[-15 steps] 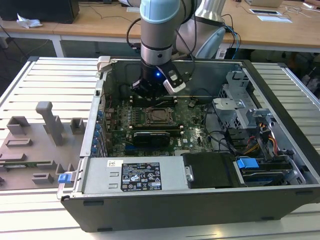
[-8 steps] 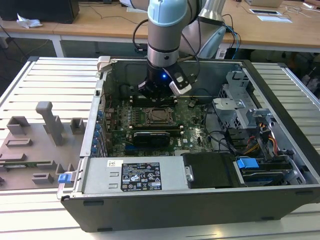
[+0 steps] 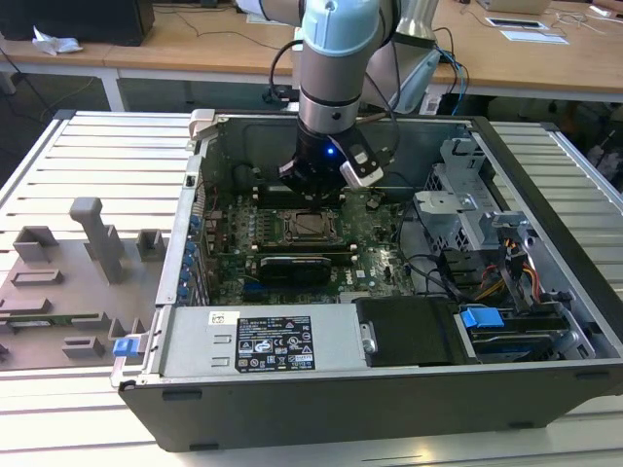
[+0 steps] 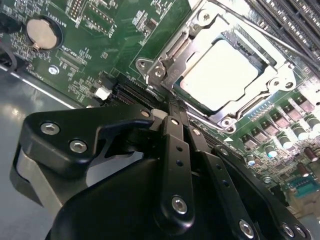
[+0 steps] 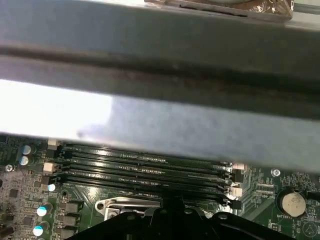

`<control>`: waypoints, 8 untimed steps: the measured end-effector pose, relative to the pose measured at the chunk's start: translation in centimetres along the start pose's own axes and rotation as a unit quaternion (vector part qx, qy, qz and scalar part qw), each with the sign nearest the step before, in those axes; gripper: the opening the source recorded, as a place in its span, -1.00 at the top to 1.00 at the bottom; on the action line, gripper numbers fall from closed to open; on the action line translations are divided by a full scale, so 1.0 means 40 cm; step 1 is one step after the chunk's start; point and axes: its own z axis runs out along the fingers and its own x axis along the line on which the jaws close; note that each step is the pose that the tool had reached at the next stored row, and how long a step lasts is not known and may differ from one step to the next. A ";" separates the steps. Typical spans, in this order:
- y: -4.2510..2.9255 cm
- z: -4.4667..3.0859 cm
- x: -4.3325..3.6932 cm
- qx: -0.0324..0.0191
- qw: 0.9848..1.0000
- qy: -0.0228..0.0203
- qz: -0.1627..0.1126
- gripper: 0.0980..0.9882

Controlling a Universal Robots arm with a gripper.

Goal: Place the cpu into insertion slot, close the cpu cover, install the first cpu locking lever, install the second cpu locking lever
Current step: 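Install the first cpu locking lever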

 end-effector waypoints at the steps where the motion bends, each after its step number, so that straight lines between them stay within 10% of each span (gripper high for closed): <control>1: -0.003 0.000 -0.001 0.000 1.000 0.000 0.001 0.98; 8: -0.010 0.002 -0.004 0.000 1.000 -0.001 0.008 0.98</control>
